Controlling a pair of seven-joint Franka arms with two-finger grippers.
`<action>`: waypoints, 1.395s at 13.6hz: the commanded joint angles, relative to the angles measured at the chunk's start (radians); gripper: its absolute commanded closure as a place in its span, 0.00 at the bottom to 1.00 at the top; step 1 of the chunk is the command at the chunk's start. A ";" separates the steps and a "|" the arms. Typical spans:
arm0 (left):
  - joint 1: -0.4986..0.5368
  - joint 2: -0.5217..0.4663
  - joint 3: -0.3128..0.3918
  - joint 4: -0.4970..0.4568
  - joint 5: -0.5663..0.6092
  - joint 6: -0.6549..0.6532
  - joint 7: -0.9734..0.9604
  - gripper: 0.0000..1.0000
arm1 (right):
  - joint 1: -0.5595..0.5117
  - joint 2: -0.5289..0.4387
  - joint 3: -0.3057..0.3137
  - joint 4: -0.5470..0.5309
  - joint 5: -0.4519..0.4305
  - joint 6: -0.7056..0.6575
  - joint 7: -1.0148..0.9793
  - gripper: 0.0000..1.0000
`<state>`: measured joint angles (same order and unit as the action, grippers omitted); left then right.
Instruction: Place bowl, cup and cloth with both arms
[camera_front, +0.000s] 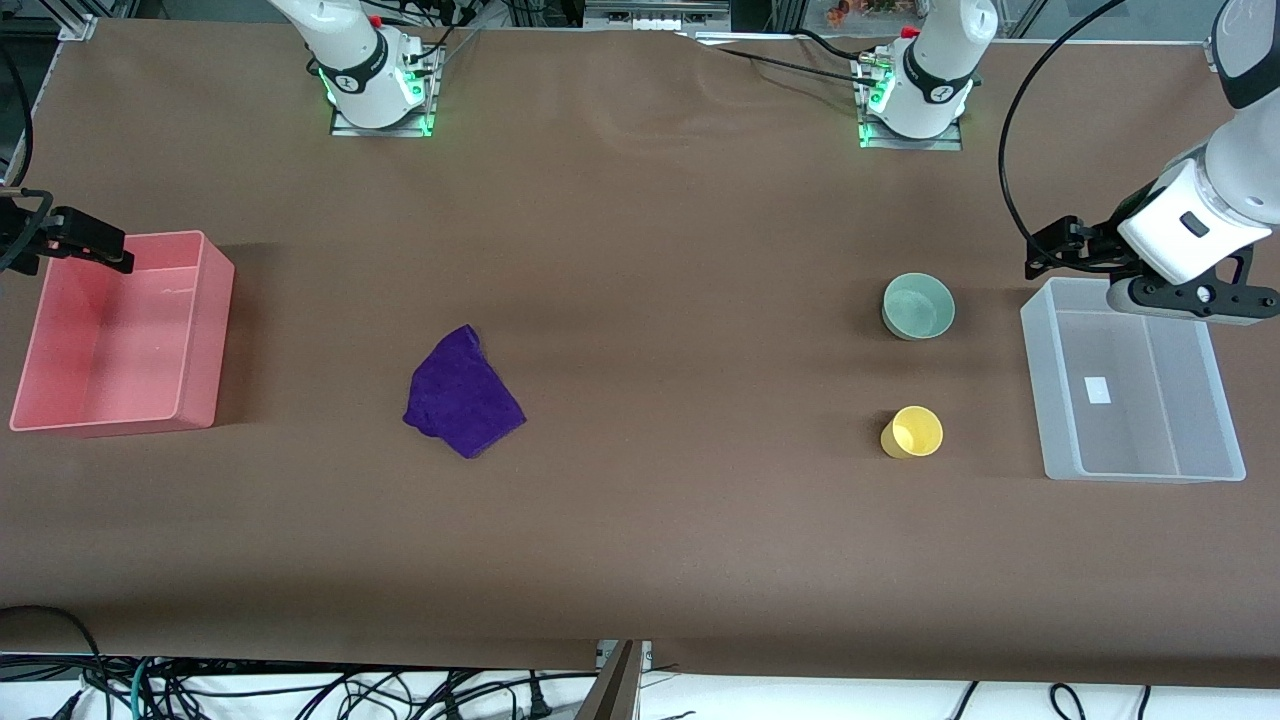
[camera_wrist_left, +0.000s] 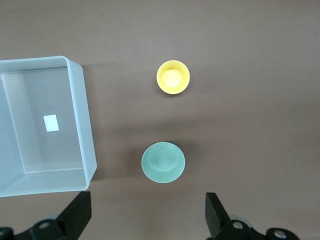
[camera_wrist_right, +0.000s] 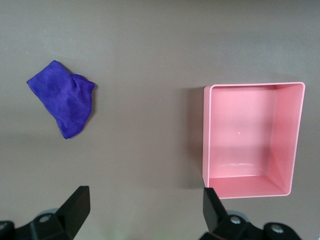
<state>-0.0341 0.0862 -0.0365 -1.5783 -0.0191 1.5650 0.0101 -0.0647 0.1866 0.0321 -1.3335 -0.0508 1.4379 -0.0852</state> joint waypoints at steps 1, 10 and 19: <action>0.003 0.014 0.001 0.034 -0.013 -0.034 0.022 0.00 | -0.001 -0.004 0.003 0.002 -0.011 0.003 -0.011 0.00; 0.006 0.012 -0.002 0.035 0.010 -0.056 0.025 0.00 | -0.001 -0.004 0.002 0.002 -0.011 0.004 -0.013 0.00; 0.003 0.015 0.000 0.037 0.010 -0.053 0.025 0.00 | -0.001 -0.004 0.002 0.002 -0.012 0.004 -0.011 0.00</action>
<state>-0.0301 0.0865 -0.0378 -1.5753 -0.0190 1.5323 0.0150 -0.0648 0.1867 0.0321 -1.3335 -0.0509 1.4398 -0.0852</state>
